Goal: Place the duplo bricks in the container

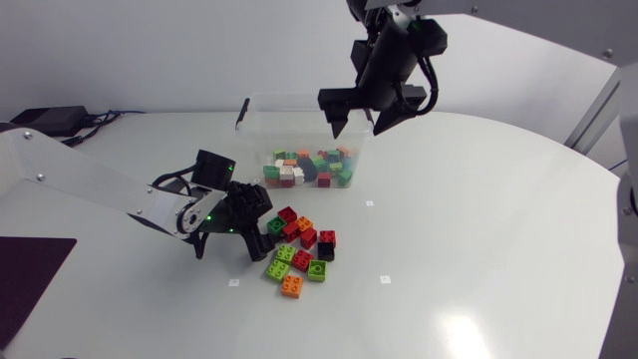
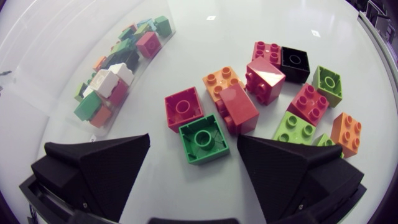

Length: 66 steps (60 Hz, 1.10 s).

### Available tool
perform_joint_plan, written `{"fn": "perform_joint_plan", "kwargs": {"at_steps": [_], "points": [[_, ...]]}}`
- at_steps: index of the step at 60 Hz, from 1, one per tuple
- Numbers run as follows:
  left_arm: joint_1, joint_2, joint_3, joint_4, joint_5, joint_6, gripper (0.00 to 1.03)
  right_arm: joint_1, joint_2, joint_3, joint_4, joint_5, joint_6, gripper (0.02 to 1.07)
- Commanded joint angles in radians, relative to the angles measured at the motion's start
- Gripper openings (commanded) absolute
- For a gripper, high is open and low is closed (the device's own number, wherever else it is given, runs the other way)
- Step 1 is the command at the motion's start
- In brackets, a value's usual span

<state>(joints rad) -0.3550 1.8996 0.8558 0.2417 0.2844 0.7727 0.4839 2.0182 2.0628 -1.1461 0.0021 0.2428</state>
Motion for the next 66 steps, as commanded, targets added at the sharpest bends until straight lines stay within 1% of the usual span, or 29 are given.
{"fn": "perform_joint_plan", "kwargs": {"at_steps": [1, 6, 10, 18, 20, 27, 28, 29, 38, 46, 55, 66], "points": [[-0.004, 0.033, 0.031, -0.002, -0.004, -0.033, 0.95, 0.016, -0.041, -0.090, 0.039, 0.012, 0.027, 1.02], [-0.006, 0.046, 0.038, -0.002, -0.004, -0.036, 0.92, 0.022, -0.062, -0.161, 0.086, 0.018, 0.023, 1.02], [-0.012, 0.059, 0.043, -0.002, -0.005, -0.038, 0.91, 0.027, -0.075, -0.225, 0.117, 0.018, 0.021, 1.02], [-0.029, 0.088, 0.051, 0.001, -0.008, -0.041, 0.79, 0.042, -0.102, -0.366, 0.195, 0.016, 0.023, 1.02], [-0.030, 0.092, 0.052, 0.001, -0.008, -0.043, 0.73, 0.044, -0.105, -0.389, 0.207, 0.013, 0.026, 1.02], [-0.033, 0.098, 0.051, 0.001, -0.008, -0.044, 0.41, 0.064, -0.119, -0.463, 0.244, 0.009, 0.033, 1.02], [-0.033, 0.099, 0.049, 0.001, -0.008, -0.044, 0.32, 0.070, -0.121, -0.475, 0.250, 0.007, 0.035, 1.02], [-0.033, 0.099, 0.049, 0.001, -0.008, -0.044, 0.30, 0.073, -0.122, -0.486, 0.256, 0.007, 0.038, 1.02], [-0.035, 0.088, 0.022, 0.001, -0.007, -0.038, 0.29, 0.104, -0.122, -0.567, 0.299, -0.008, 0.047, 1.02], [-0.012, 0.035, -0.023, -0.004, 0.007, -0.021, 0.28, 0.111, -0.092, -0.616, 0.327, -0.027, 0.047, 1.02], [0.034, -0.056, -0.061, -0.042, 0.033, 0.002, 0.28, 0.127, -0.056, -0.641, 0.352, -0.027, 0.044, 1.02], [0.062, -0.175, -0.084, -0.094, 0.050, 0.007, 0.28, 0.142, -0.004, -0.635, 0.375, -0.028, 0.044, 1.02]]}}
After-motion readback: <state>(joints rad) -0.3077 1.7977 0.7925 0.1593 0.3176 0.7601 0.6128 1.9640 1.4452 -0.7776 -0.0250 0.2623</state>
